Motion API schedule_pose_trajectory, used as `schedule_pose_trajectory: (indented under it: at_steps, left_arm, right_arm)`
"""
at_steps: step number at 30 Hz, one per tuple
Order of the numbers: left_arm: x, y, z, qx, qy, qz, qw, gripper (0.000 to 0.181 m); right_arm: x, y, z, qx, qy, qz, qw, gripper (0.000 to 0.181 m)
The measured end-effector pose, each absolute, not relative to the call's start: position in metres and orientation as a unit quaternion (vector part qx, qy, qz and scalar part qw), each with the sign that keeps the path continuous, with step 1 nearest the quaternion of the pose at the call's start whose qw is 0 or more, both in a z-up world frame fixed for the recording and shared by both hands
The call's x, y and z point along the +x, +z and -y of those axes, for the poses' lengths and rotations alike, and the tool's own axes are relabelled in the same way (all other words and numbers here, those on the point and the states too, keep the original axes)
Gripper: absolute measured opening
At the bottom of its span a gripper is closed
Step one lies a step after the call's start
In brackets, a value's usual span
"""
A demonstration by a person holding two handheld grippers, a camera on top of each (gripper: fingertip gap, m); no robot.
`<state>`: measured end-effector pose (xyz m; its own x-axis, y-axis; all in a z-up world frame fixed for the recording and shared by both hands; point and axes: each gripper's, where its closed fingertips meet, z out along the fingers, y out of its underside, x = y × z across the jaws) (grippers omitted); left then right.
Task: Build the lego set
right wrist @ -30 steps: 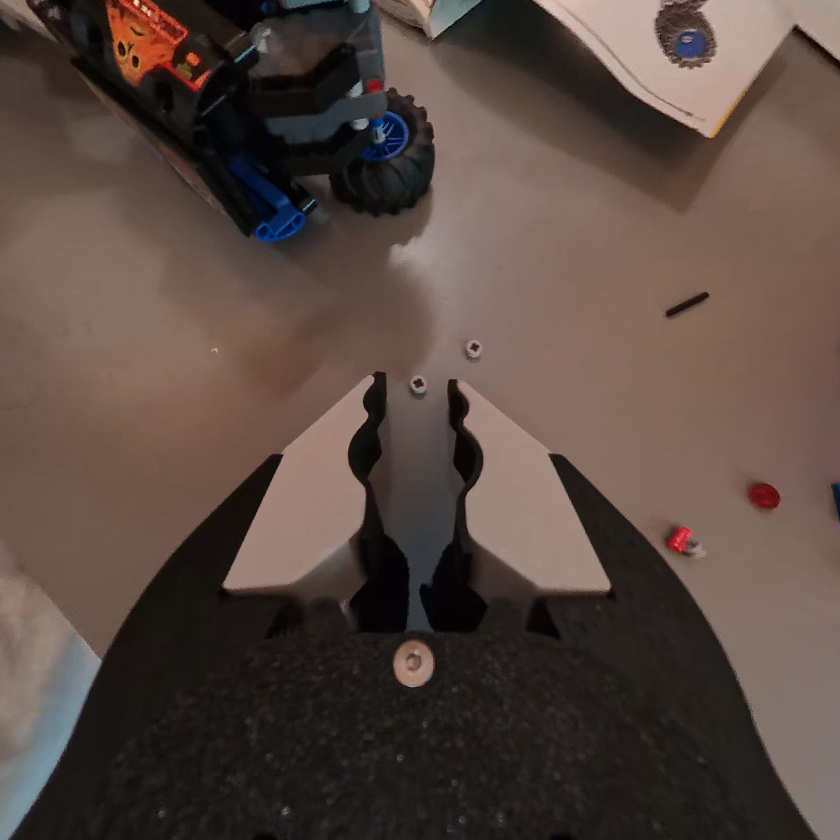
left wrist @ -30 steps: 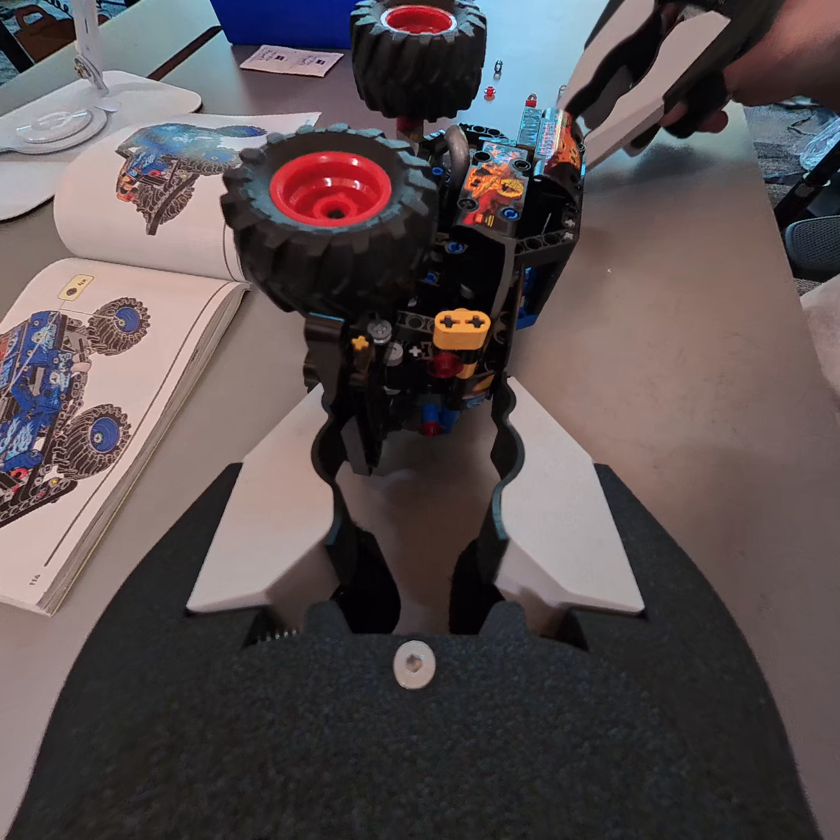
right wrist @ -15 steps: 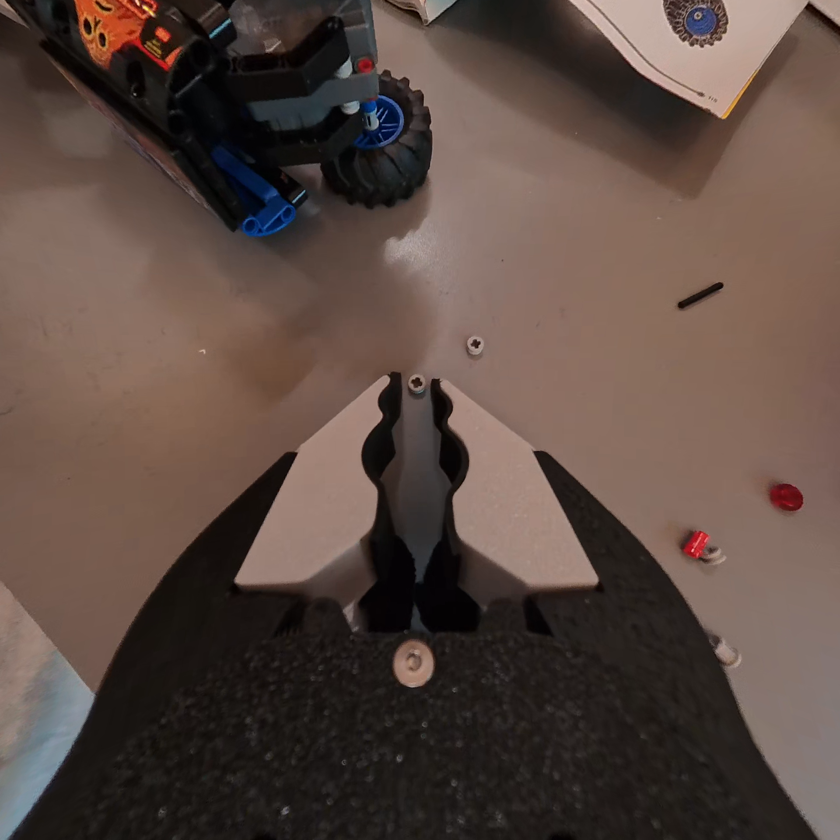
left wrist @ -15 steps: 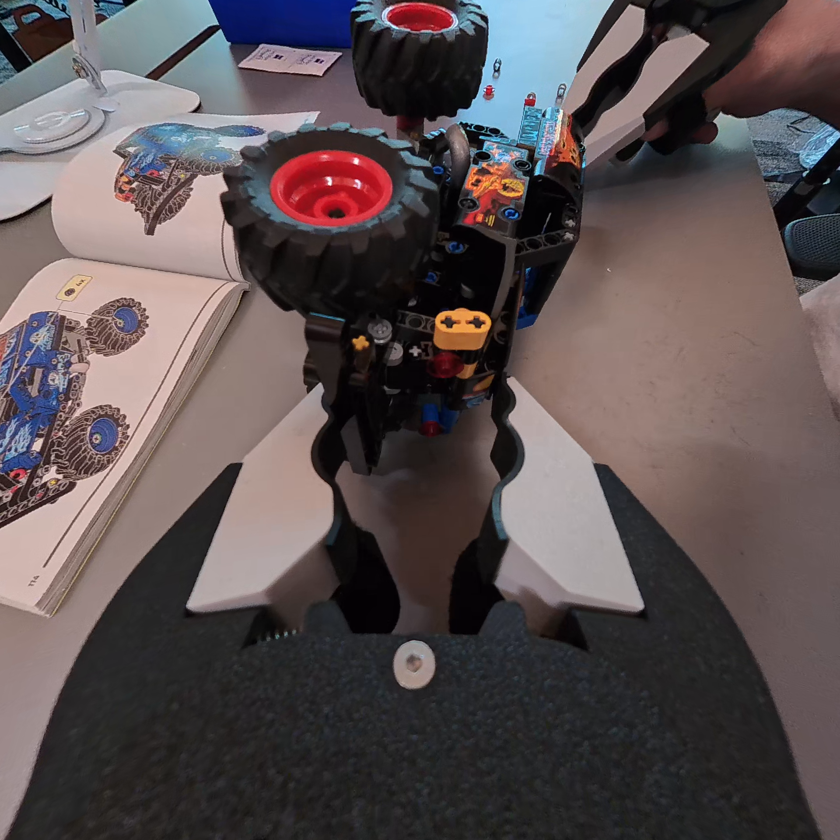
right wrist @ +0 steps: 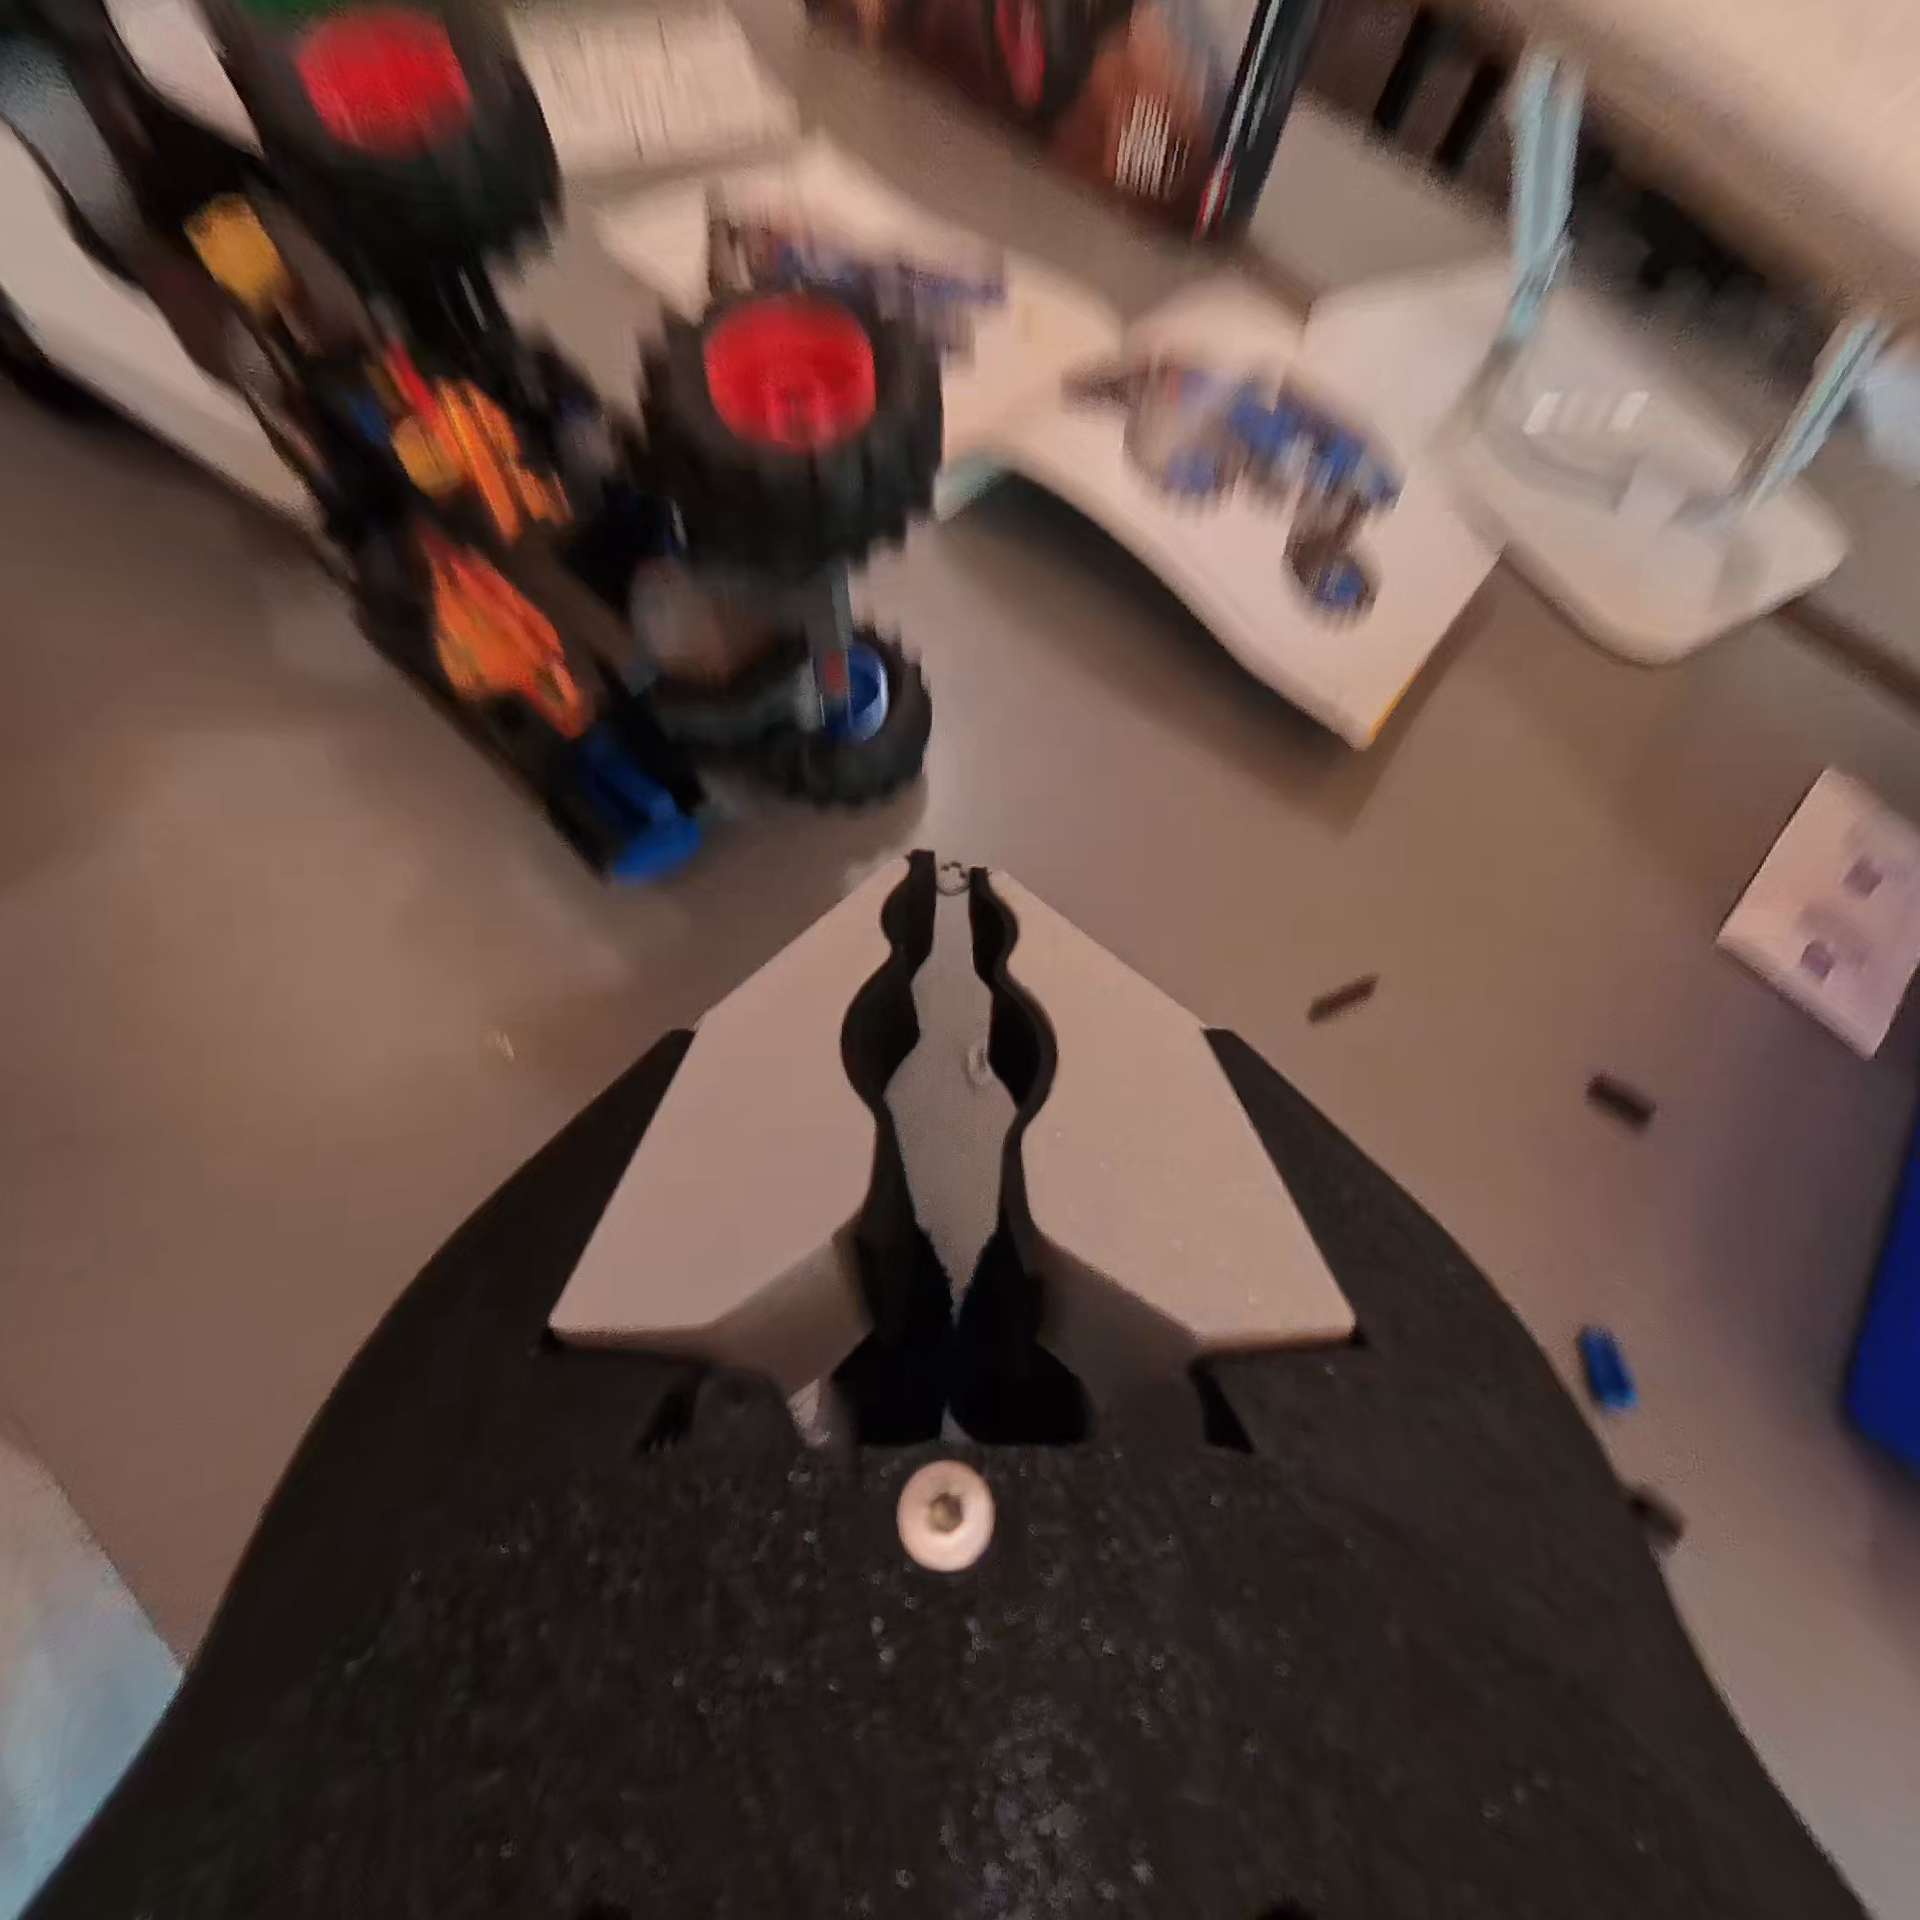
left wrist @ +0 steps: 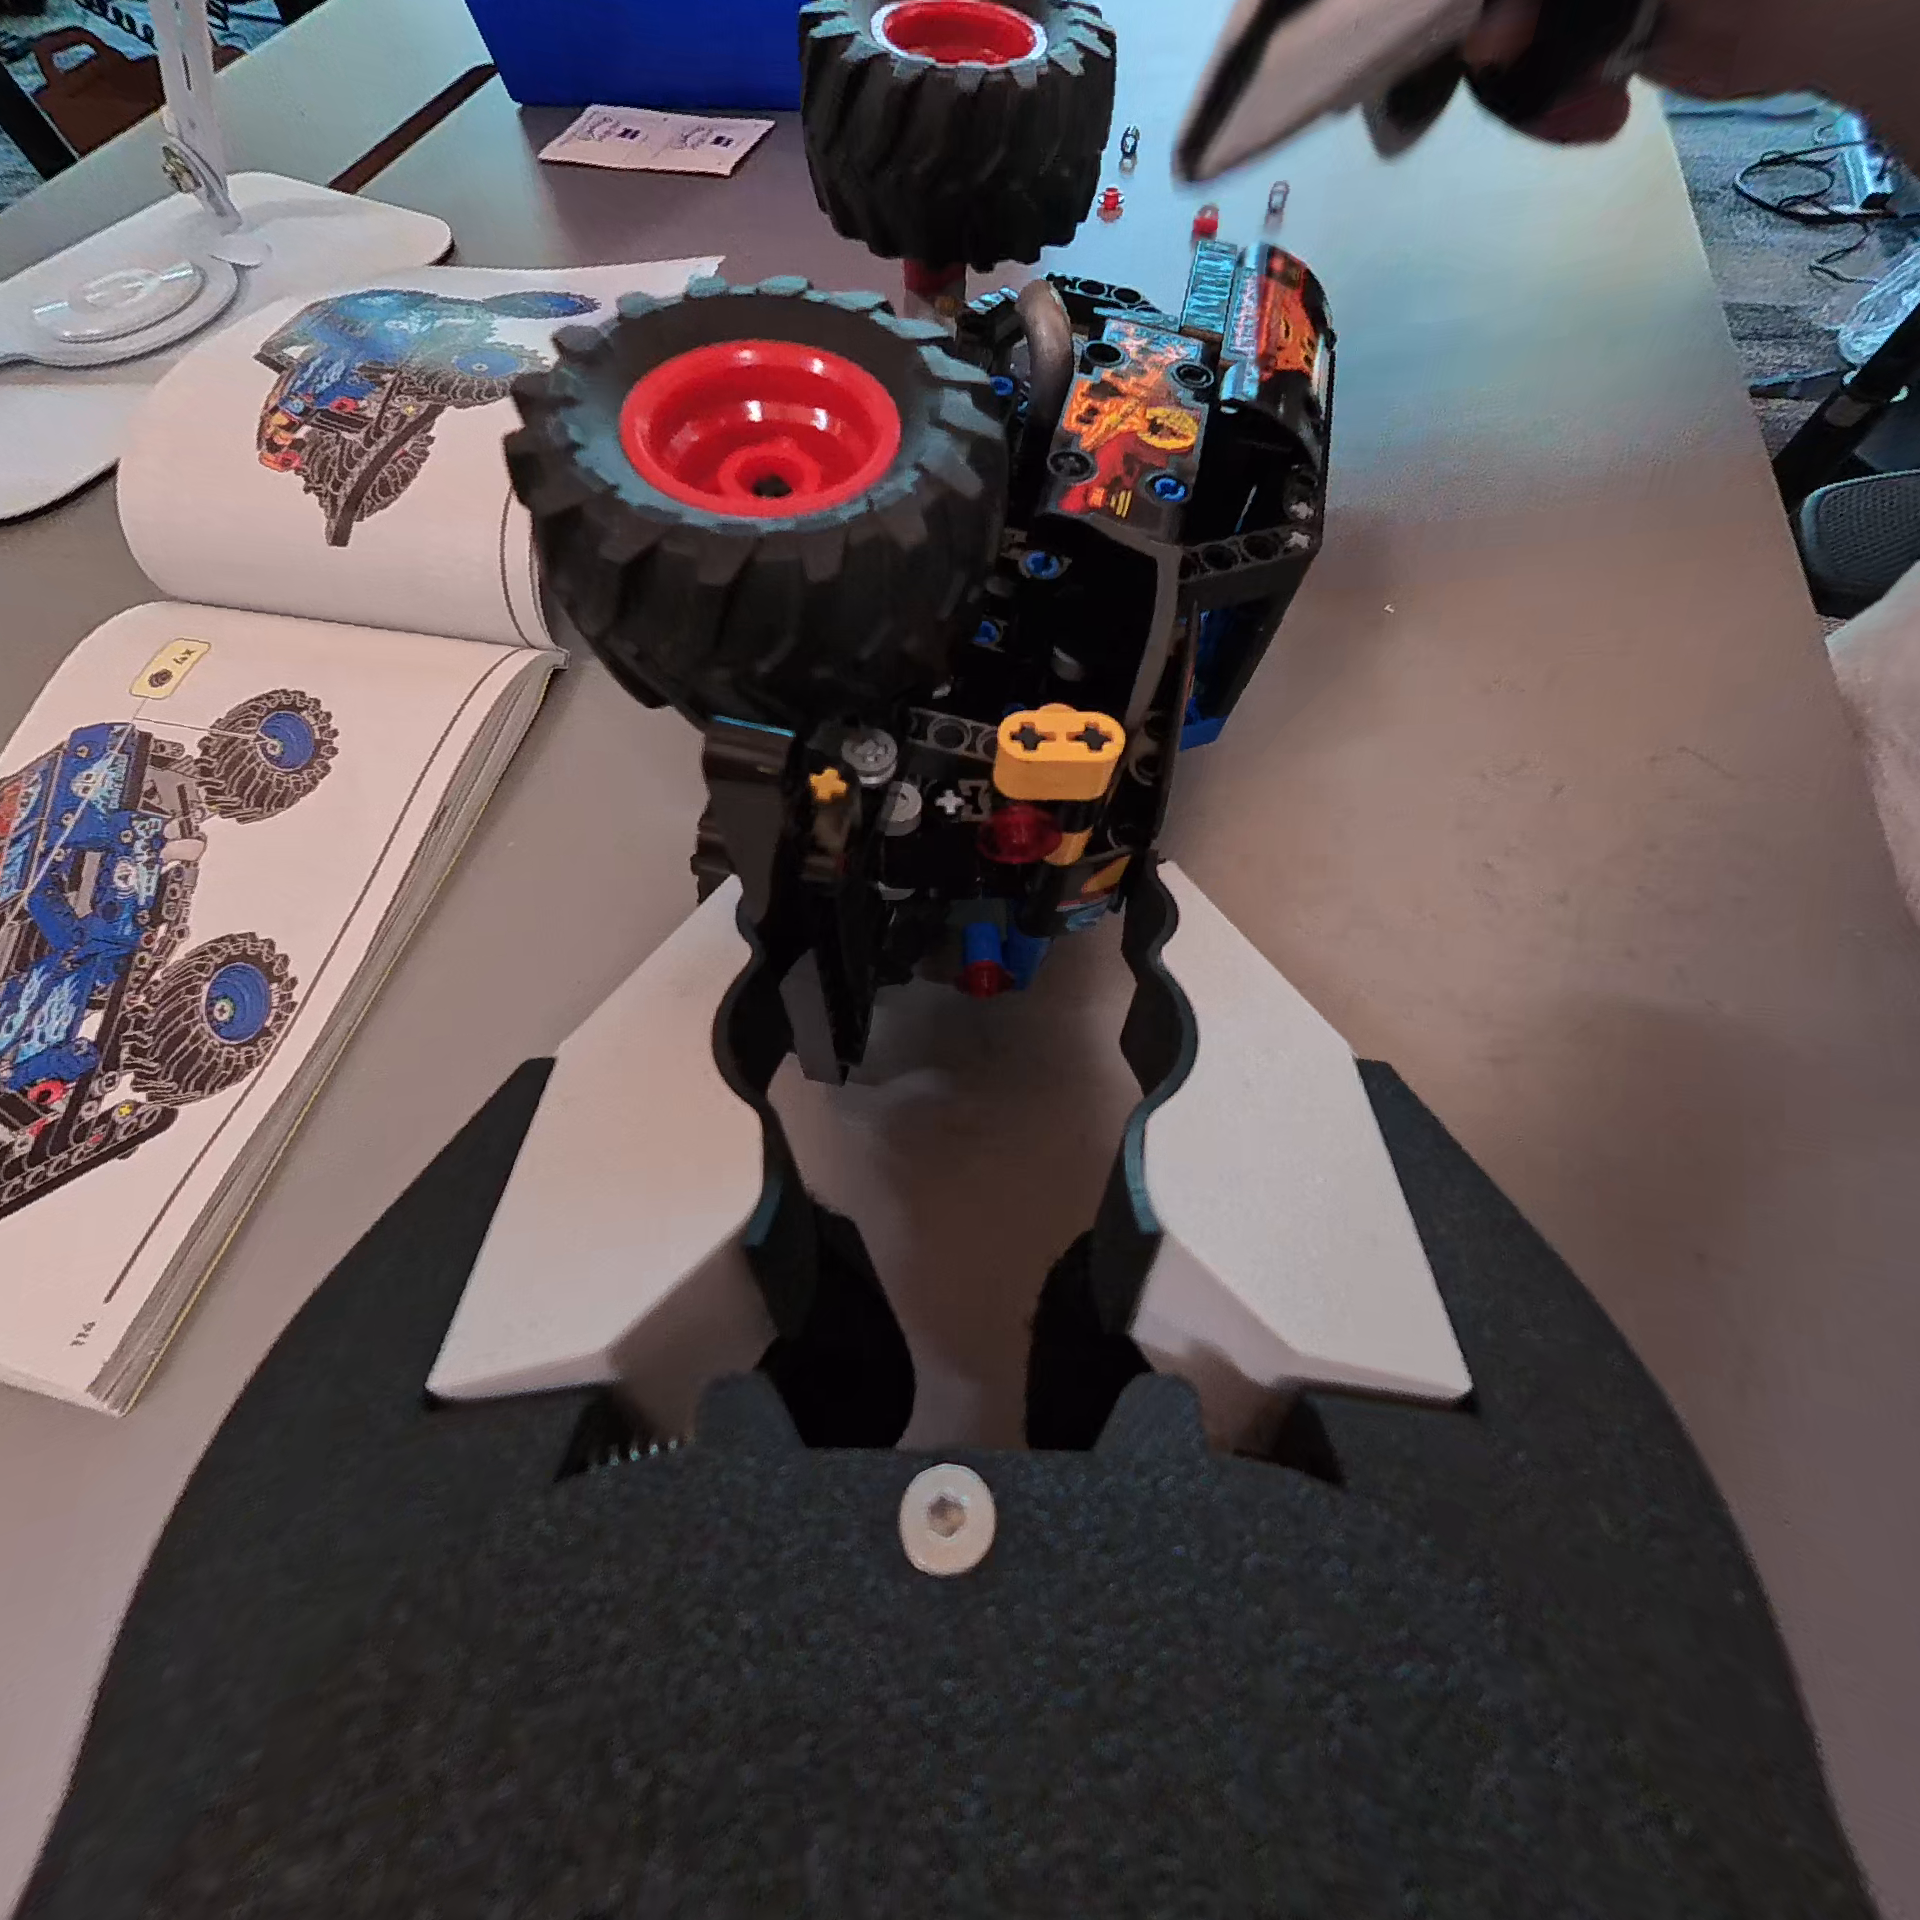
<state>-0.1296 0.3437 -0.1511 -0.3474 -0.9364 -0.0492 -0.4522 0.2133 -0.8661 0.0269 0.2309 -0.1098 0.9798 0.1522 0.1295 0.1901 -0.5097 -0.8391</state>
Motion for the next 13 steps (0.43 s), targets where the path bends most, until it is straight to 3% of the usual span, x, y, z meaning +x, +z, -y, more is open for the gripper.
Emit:
schedule_pose_trajectory:
  at_steps: [1,5,13]
  left_arm:
    - [-0.130,-0.151,-0.344,-0.485,-0.400,-0.717,0.303,0.062]
    - [-0.129,-0.151,-0.344,-0.486,-0.402,-0.715,0.300,0.062]
    - [-0.130,-0.151,-0.344,-0.484,-0.401,-0.717,0.302,0.062]
  right_arm:
    - [0.021,-0.088,-0.240,-0.849,-0.010,0.106,0.518,0.006]
    - [-0.013,-0.049,-0.274,-0.835,0.044,0.177,0.520,0.005]
    - [-0.018,-0.070,-0.304,-0.880,0.040,0.277,0.385,0.006]
